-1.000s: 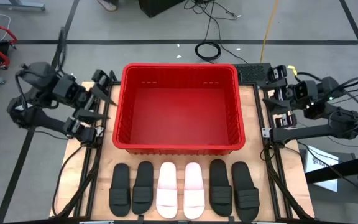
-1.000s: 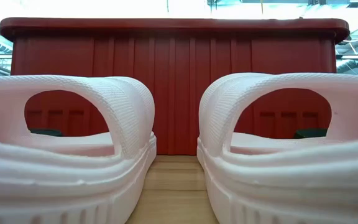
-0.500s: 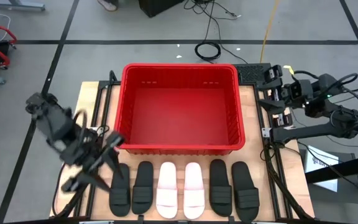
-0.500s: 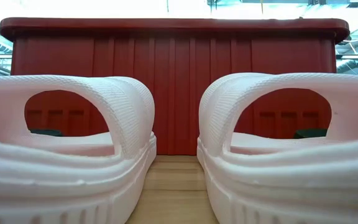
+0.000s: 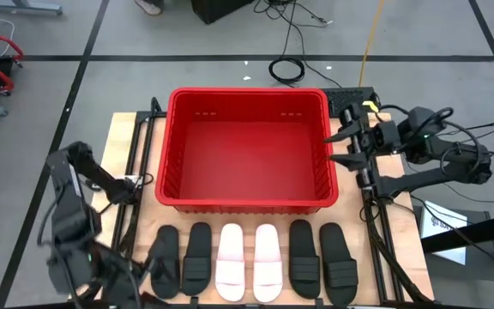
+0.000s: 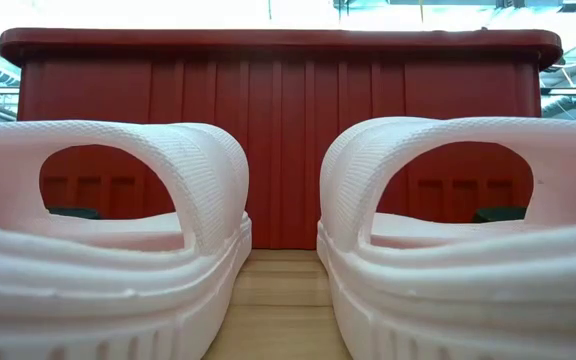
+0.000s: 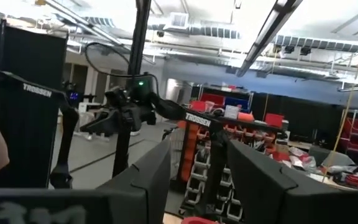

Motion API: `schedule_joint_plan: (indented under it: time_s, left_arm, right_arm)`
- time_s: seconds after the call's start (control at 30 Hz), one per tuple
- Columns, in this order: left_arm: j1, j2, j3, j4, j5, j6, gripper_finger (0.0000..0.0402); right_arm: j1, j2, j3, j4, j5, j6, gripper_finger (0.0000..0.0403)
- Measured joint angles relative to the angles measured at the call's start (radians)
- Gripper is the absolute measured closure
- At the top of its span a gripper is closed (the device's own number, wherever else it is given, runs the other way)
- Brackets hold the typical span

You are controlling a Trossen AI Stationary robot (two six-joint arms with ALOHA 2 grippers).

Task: Pick and place slides into bin
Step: Put the left black slipper into the red bin

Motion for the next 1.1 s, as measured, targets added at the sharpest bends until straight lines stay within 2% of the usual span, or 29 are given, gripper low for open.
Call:
schedule_joint_plan:
  time_s: [0.23,0.3,0.4,0.53,0.67,0.77,0.97,1.1]
  left_arm:
    - [-0.061,0.099,0.000,-0.053,-0.140,-0.100,0.0222]
    - [-0.070,0.113,0.000,-0.151,-0.183,-0.177,0.0222]
    - [-0.071,0.130,0.000,-0.384,-0.208,-0.380,0.0222]
    - [-0.056,0.144,0.000,-0.638,-0.129,-0.647,0.0222]
    - [-0.047,0.146,0.000,-0.780,-0.054,-0.770,0.0222]
    - [-0.035,0.145,0.000,-0.865,0.048,-0.839,0.0222]
    - [-0.009,0.144,-0.028,-0.891,0.160,-0.885,0.0222]
    - [0.007,0.144,-0.115,-0.850,0.214,-0.907,0.0222]
  right_arm:
    - [0.032,0.036,0.000,-0.017,0.056,-0.053,0.0250]
    - [0.037,0.044,0.000,-0.021,0.056,-0.057,0.0250]
    - [0.046,0.057,0.000,-0.032,0.056,-0.060,0.0250]
    - [0.047,0.073,0.000,-0.034,0.056,-0.065,0.0250]
    - [0.047,0.084,0.000,-0.033,0.056,-0.071,0.0250]
    - [0.047,0.091,0.000,-0.034,0.055,-0.079,0.0250]
    - [0.047,0.106,0.000,-0.045,0.055,-0.084,0.0250]
    - [0.047,0.117,0.000,-0.056,0.051,-0.084,0.0250]
